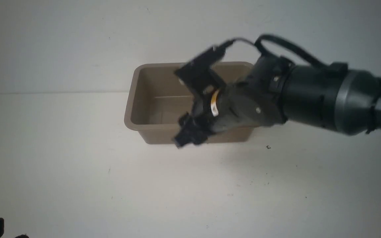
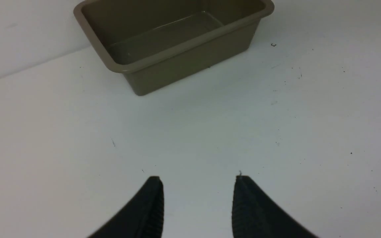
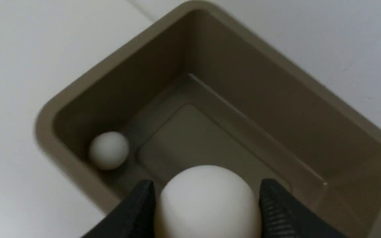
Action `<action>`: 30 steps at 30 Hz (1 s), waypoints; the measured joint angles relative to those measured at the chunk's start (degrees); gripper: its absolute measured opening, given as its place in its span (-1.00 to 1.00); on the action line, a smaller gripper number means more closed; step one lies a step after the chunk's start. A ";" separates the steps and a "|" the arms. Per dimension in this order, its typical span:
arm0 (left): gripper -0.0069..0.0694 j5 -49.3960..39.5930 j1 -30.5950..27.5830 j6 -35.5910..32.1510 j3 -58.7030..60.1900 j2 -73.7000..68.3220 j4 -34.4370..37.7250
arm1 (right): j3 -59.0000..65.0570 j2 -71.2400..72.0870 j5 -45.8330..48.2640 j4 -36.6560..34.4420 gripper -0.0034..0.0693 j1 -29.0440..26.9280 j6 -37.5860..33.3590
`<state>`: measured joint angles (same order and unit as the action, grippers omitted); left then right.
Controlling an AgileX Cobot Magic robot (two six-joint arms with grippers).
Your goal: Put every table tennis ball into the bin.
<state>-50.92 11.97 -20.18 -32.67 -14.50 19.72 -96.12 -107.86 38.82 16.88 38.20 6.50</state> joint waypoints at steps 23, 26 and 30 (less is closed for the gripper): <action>-0.12 0.83 0.00 -0.06 0.00 0.51 -0.06 | -7.05 -9.45 4.87 5.05 0.31 -5.37 -0.45; -0.12 4.33 0.00 -0.16 0.00 2.79 -0.28 | -6.32 -0.42 1.84 6.17 -0.22 -5.37 2.38; -0.12 8.87 0.00 0.08 0.00 9.60 -2.76 | 0.43 14.50 -3.42 8.86 -0.79 -5.37 4.59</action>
<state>-42.05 11.97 -20.10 -32.67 -4.91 16.96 -95.69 -93.35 35.40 25.74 32.83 11.09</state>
